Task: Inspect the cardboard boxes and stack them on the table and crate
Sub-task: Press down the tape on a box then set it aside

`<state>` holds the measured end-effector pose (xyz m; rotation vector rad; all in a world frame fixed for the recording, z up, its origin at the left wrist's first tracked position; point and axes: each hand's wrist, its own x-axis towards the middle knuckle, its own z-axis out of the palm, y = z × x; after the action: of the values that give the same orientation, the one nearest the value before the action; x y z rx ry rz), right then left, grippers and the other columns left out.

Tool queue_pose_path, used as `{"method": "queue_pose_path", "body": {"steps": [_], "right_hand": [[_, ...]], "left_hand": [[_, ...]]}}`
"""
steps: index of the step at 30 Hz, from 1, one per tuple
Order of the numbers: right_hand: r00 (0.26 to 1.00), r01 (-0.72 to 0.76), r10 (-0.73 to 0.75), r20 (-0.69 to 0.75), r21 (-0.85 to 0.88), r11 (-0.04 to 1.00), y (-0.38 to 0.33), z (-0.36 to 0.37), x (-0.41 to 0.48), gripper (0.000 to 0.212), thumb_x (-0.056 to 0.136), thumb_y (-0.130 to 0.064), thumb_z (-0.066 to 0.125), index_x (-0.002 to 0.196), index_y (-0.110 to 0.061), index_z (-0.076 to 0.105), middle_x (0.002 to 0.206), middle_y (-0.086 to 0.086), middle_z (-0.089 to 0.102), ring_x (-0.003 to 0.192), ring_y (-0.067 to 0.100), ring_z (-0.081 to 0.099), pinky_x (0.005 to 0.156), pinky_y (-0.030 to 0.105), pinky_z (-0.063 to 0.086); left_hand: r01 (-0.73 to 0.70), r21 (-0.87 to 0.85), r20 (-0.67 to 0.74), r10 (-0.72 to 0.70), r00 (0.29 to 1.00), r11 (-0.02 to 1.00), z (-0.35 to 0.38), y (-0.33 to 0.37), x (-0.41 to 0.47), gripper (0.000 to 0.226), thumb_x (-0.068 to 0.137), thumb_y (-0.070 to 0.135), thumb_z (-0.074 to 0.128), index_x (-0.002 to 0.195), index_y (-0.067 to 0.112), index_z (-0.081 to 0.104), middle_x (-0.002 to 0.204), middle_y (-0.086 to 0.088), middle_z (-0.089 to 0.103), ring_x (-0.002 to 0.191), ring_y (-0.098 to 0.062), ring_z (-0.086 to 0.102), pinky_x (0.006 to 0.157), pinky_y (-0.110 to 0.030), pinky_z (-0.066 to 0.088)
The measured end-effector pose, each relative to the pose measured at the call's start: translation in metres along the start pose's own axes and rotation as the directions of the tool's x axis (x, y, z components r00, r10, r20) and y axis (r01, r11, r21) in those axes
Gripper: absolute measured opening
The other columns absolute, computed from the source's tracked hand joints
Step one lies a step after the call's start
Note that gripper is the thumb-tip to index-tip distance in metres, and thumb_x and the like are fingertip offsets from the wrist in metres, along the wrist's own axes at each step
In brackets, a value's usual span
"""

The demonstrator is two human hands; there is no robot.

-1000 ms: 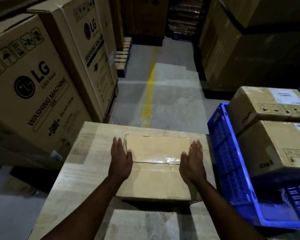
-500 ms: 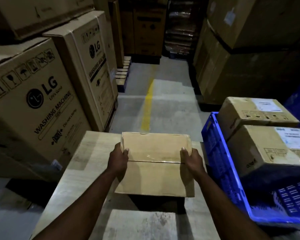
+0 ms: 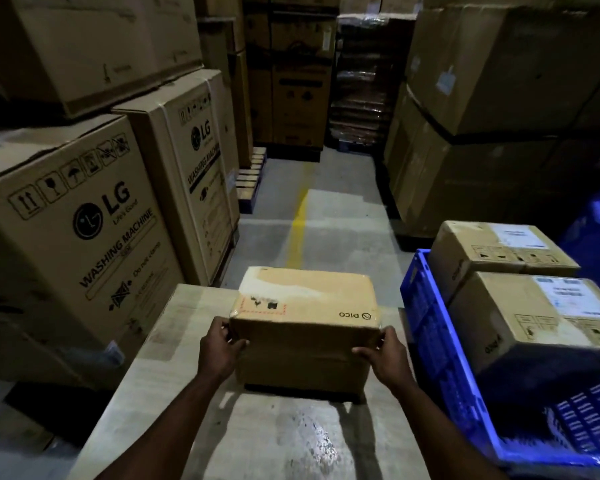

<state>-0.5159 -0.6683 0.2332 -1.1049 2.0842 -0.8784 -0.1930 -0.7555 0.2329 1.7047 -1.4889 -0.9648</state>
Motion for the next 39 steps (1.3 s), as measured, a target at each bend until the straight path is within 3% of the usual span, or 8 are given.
{"method": "queue_pose_path", "body": {"steps": [7,12,16,22,27,30,34,39], "right_hand": [[0.994,0.105,-0.108,0.017,0.096,0.99,-0.031,-0.006,-0.011,0.077,0.085,-0.054,0.066,0.143,-0.014,0.034,0.138,0.007,0.054,0.114,0.019,0.056,0.085,0.025,0.044],[0.952,0.305,-0.307,0.015,-0.157,0.939,-0.07,-0.001,0.0,0.076,0.098,-0.061,0.029,0.158,-0.016,0.014,0.166,0.003,0.009,0.152,0.016,0.01,0.117,0.026,0.011],[0.908,0.416,-0.351,0.228,-0.404,0.814,-0.09,0.013,0.013,0.068,0.104,-0.05,0.027,0.158,-0.012,0.011,0.166,0.005,0.001,0.153,0.017,-0.002,0.12,0.029,0.002],[0.896,0.443,-0.344,0.281,-0.616,0.651,-0.07,0.033,0.004,0.107,0.071,-0.071,-0.021,0.158,-0.012,0.0,0.166,0.006,-0.008,0.152,0.02,-0.01,0.12,0.034,-0.009],[0.895,0.445,-0.307,0.324,-0.615,0.651,-0.076,0.029,0.011,0.087,0.09,-0.066,-0.005,0.157,-0.011,-0.004,0.165,0.007,-0.013,0.151,0.02,-0.014,0.116,0.032,-0.012],[0.91,0.414,-0.322,0.261,-0.62,0.666,-0.079,0.026,0.019,0.101,0.077,-0.069,-0.018,0.157,-0.01,-0.004,0.165,0.008,-0.011,0.151,0.02,-0.014,0.116,0.032,-0.013],[0.933,0.357,-0.286,0.217,-0.645,0.675,-0.072,0.029,0.019,0.074,0.1,-0.056,0.007,0.158,-0.011,-0.003,0.166,0.006,-0.009,0.152,0.018,-0.012,0.12,0.033,-0.011],[0.936,0.348,-0.279,0.213,-0.66,0.666,-0.072,0.031,0.019,0.071,0.102,-0.053,0.013,0.157,-0.012,-0.005,0.165,0.005,-0.011,0.151,0.017,-0.014,0.121,0.035,-0.01]], "left_hand": [[-0.122,-0.203,0.019,0.128,0.992,0.972,-0.01,0.023,-0.004,0.084,0.074,0.054,0.078,0.139,0.017,0.04,0.134,0.0,0.052,0.125,-0.016,0.05,0.1,-0.037,0.047],[-0.353,0.07,0.077,0.347,0.935,0.933,0.004,0.056,0.016,0.066,0.09,0.051,0.058,0.145,0.021,0.037,0.143,0.004,0.046,0.129,-0.016,0.048,0.104,-0.033,0.045],[-0.485,0.448,0.313,0.377,0.872,0.751,0.025,0.056,0.027,0.107,0.077,0.081,0.01,0.155,0.008,0.021,0.163,-0.009,0.015,0.151,-0.02,0.011,0.121,-0.031,0.011],[-0.522,0.621,0.347,0.393,0.852,0.584,0.039,0.039,0.013,0.087,0.088,0.062,0.001,0.156,0.009,0.011,0.164,-0.009,0.004,0.152,-0.022,0.0,0.118,-0.033,-0.006],[-0.542,0.646,0.382,0.388,0.839,0.537,0.04,0.04,0.02,0.09,0.083,0.063,-0.004,0.157,0.011,0.002,0.164,-0.008,-0.005,0.151,-0.02,-0.008,0.117,-0.031,-0.011],[-0.592,0.592,0.401,0.437,0.805,0.547,0.041,0.05,0.027,0.082,0.09,0.063,0.004,0.157,0.014,0.004,0.163,-0.002,-0.006,0.15,-0.017,-0.008,0.117,-0.029,-0.014],[-0.634,0.595,0.535,0.345,0.771,0.494,0.047,0.055,0.02,0.067,0.102,0.052,0.014,0.145,0.012,0.045,0.153,-0.002,0.03,0.139,-0.019,0.043,0.114,-0.029,0.003],[-0.608,0.582,0.495,0.358,0.792,0.54,0.054,0.045,0.021,0.063,0.102,0.052,0.018,0.146,0.015,0.044,0.151,-0.002,0.043,0.139,-0.016,0.042,0.115,-0.028,0.0]]}}
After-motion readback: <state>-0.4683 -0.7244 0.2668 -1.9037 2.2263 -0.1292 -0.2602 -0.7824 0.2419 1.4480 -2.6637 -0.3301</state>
